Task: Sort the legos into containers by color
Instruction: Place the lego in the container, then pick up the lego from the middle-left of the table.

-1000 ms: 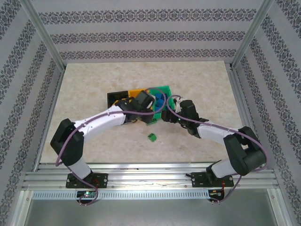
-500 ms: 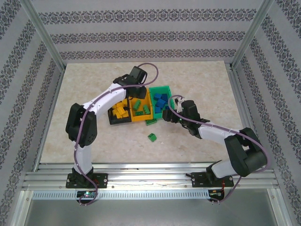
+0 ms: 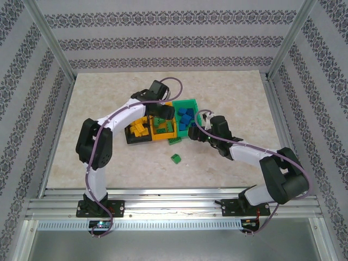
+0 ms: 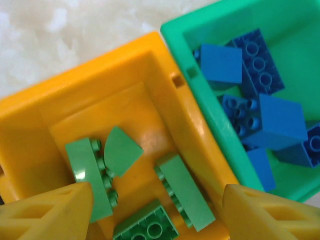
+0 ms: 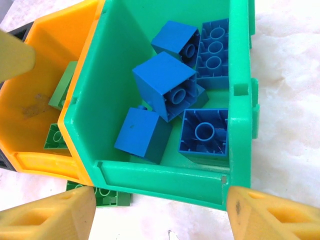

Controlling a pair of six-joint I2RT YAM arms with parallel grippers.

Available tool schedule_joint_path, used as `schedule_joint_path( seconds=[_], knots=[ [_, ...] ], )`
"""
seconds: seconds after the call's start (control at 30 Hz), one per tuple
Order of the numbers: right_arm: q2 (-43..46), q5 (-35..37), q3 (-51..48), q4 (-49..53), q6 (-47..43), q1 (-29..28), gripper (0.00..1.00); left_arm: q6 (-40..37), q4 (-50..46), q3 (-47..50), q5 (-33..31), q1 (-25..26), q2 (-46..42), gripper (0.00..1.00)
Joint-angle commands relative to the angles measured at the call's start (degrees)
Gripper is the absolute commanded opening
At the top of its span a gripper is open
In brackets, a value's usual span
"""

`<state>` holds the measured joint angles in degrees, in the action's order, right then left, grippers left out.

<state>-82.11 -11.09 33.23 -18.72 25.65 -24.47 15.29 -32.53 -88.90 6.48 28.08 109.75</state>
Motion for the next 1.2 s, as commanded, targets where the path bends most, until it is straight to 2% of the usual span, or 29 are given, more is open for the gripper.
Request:
schedule_joint_path(
  seconds=[0.0,0.13,0.37,0.63,0.77,1.17],
  knots=[
    [0.8,-0.8,-0.5,-1.4,0.9,0.6,0.7,2.4,5.5,3.7,3.1,0.1,-5.5,0.69],
    [0.6,-0.9,-0.4,-1.8,1.0,0.5,0.7,3.7,7.1,7.8,6.8,0.1,-7.8,0.67],
    [0.2,-0.8,-0.2,-1.8,0.9,0.6,0.7,5.4,7.9,13.1,9.5,0.8,-11.5,0.67],
    [0.1,-0.8,-0.1,-1.7,0.8,0.7,0.7,3.5,5.7,17.9,7.6,5.5,-15.3,0.66],
    [0.0,-0.9,-0.1,-1.9,0.9,0.7,0.7,1.6,8.2,22.5,3.7,9.2,-18.9,0.66],
    [-0.4,-0.7,0.2,-1.9,0.8,0.8,0.7,7.6,11.8,30.4,3.7,13.1,-22.7,0.65]
  ],
)
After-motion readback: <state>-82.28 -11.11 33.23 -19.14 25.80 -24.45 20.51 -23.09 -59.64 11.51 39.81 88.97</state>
